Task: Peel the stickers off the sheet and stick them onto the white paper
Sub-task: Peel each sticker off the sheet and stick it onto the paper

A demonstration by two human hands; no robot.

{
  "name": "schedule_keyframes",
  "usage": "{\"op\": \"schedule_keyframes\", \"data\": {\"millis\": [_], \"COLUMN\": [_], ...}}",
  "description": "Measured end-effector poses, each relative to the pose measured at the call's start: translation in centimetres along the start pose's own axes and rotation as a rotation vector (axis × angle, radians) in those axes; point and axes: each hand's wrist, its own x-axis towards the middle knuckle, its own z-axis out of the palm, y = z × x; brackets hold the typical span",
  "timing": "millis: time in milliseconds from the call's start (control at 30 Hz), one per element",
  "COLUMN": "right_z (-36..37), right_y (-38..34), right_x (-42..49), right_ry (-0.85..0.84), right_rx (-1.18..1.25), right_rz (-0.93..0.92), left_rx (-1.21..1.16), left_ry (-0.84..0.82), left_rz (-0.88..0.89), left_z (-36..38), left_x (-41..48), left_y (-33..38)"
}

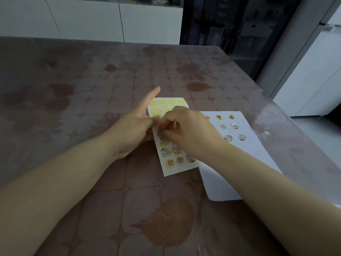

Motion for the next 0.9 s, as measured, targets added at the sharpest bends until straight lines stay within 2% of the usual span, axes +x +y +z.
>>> {"op": "schedule_keyframes", "data": {"millis": [100,167,300,500,900], "right_z": [0.0,-0.1,-0.6,-1.5,-2.1], "right_y": [0.7,1.0,1.2,1.4,1.5], "right_x": [-0.4,-0.5,-0.5,-0.5,-0.2], "right_ry": [0.024,0.043,0.027,-0.033,0.096], "right_rx": [0.164,0.279,0.415,0.309,0.388], "right_rz": [0.095,0.141,0.144,0.077,0.171], "left_rx": [-0.008,0.081,0.136,0.099,0.104], "left_ry": [-0.122,-0.194,-0.198,-0.213,-0.2], "left_rz": [-0.037,-0.023,-0.009,-0.052,-0.118], "left_z": [-0.4,-0.4,-0.2,-0.2,0.5], "left_x": [-0.2,-0.4,-0.2,-0.3,-0.5], "left_y": [0.0,0.0,-0.2,0.0,0.2]}}
